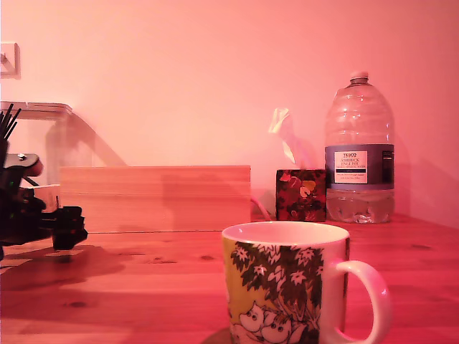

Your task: Pick up the coffee capsules from the table one by one and drop them inside the nearest coffee cup

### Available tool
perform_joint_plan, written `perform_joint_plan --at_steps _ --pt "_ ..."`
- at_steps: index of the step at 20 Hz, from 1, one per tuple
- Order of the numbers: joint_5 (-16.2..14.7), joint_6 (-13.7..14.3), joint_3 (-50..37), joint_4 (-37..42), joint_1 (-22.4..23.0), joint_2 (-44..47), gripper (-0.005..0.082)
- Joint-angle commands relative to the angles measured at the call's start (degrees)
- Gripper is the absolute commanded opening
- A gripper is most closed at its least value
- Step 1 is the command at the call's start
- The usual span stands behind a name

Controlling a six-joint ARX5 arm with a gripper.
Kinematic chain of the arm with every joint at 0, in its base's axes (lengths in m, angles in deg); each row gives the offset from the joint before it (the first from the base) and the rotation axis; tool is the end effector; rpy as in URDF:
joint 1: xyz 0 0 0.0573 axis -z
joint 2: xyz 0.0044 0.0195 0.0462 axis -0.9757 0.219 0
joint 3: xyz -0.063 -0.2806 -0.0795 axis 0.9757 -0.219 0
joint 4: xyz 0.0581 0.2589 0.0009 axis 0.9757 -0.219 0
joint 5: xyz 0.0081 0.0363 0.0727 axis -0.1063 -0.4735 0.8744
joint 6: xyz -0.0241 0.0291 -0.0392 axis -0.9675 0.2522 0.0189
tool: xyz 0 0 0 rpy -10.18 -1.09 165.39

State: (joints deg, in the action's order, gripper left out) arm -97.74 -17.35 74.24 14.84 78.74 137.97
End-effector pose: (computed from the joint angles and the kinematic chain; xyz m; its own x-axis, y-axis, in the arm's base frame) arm 0.3899 -0.0146 0.0845 0.9218 -0.1957 -0.3345 0.1956 0.9801 -0.0346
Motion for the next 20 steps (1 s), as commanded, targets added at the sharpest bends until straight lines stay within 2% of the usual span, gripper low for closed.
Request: perform_joint_plan --at_steps 1,4,5,7,8,9,13,17,20 --pt "-0.2 0.3 -0.1 0.0 -0.2 1.6 0.0615" --pt "-0.3 0.3 -0.1 -0.2 -0.3 1.6 0.0510" --pt "-0.3 0.3 -0.1 -0.2 -0.3 1.6 0.0419" --pt "-0.3 0.3 -0.1 -0.2 -0.3 1.6 0.0181" --pt "-0.3 0.3 -0.1 -0.2 -0.3 1.6 0.0100" --pt "-0.3 0.4 -0.1 -0.2 -0.3 1.6 0.0073" --pt "-0.4 0.3 -0.2 -1.1 -0.4 1.6 0.0072" --pt "-4.3 0.5 -0.2 -2.8 -0.3 0.2 0.0072" --pt "-7.3 0.7 -0.2 -10.0 -0.3 -4.8 0.0072"
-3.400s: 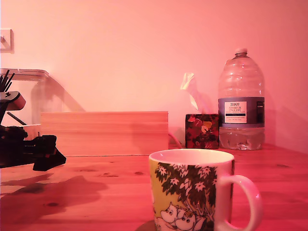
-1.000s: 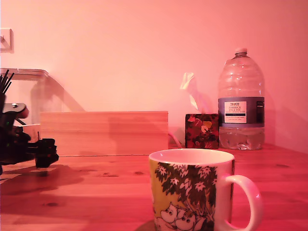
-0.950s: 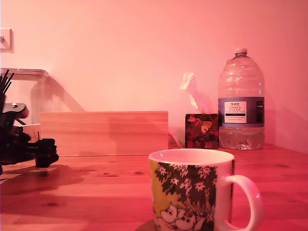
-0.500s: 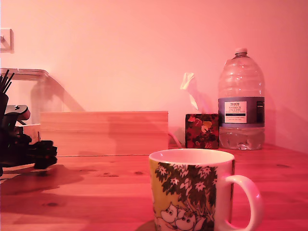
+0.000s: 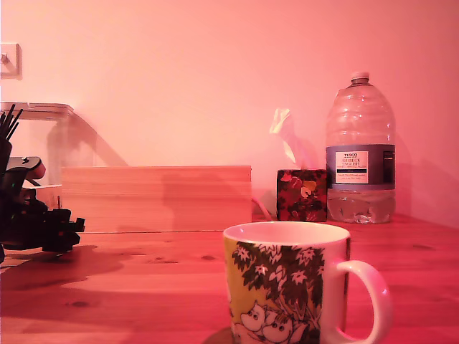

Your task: Pick up the coffee capsules from the table one by one and drop them inside the nearest coffee cup

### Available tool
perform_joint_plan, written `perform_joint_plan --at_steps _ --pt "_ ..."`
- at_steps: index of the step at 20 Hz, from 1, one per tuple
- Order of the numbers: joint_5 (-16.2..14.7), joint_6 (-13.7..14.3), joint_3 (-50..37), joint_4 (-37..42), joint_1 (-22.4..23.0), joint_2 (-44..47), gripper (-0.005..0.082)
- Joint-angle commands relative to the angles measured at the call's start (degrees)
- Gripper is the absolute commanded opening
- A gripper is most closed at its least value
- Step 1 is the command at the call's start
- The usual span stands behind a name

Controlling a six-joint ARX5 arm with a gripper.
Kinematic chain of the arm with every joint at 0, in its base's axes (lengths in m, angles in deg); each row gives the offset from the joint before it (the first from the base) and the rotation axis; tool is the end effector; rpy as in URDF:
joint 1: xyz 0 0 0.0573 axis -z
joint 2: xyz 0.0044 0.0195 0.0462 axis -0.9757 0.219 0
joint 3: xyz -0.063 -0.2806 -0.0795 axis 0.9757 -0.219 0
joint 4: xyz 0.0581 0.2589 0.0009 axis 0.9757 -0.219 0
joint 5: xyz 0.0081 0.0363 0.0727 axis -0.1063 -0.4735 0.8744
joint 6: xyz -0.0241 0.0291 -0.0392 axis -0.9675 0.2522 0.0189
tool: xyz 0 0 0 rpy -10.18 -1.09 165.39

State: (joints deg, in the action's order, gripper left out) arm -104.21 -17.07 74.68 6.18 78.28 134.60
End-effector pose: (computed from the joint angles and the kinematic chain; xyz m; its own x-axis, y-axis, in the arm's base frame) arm 0.3866 -0.0147 0.0946 0.8666 -0.2973 -0.4008 0.2855 0.9541 -0.0904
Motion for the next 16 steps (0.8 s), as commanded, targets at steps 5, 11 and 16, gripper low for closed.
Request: perform_joint_plan --at_steps 5,11,16 --pt "-4.2 2.9 -0.6 -15.8 1.4 -14.0 0.0072" --pt "-4.2 3.0 -0.6 -32.3 5.0 -32.7 0.0072" --pt "-4.1 3.0 -0.6 -45.3 9.6 -46.5 0.0072"
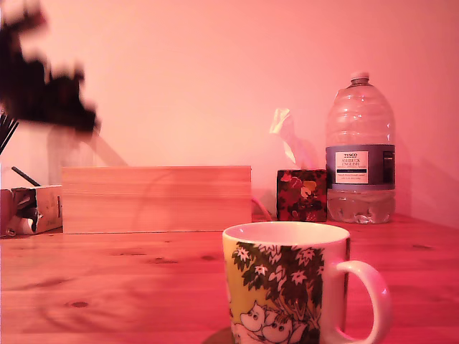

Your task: Pick up the coffee capsules from the table one by one and drop them inside the nearest coffee cup

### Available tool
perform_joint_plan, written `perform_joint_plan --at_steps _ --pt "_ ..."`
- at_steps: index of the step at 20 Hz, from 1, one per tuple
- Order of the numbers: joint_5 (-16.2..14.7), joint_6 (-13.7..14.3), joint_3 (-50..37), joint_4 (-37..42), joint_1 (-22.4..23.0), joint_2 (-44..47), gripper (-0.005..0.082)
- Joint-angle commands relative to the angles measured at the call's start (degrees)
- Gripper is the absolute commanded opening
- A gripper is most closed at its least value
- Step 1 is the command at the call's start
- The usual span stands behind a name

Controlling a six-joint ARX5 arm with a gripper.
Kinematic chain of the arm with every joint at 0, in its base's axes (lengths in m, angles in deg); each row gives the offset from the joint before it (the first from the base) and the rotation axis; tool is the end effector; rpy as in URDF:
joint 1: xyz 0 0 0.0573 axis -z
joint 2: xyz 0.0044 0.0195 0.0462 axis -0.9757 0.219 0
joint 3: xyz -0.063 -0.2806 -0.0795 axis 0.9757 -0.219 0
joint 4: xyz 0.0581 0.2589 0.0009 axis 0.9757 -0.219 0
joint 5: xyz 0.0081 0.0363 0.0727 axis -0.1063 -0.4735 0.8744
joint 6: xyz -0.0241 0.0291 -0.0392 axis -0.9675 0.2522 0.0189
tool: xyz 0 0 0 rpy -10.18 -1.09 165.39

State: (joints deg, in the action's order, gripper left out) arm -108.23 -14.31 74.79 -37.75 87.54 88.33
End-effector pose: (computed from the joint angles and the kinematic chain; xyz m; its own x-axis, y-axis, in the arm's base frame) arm 0.2728 -0.0596 0.2911 0.7915 -0.4976 -0.3548 0.5122 0.8568 -0.0591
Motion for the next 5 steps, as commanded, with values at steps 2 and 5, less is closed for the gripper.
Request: perform_joint_plan --at_steps 2,5 --pt "0.0 0.2 -0.7 -4.3 1.8 -3.3 0.0072" --pt "0.4 0.2 -0.7 -6.3 3.1 -4.8 0.0072"
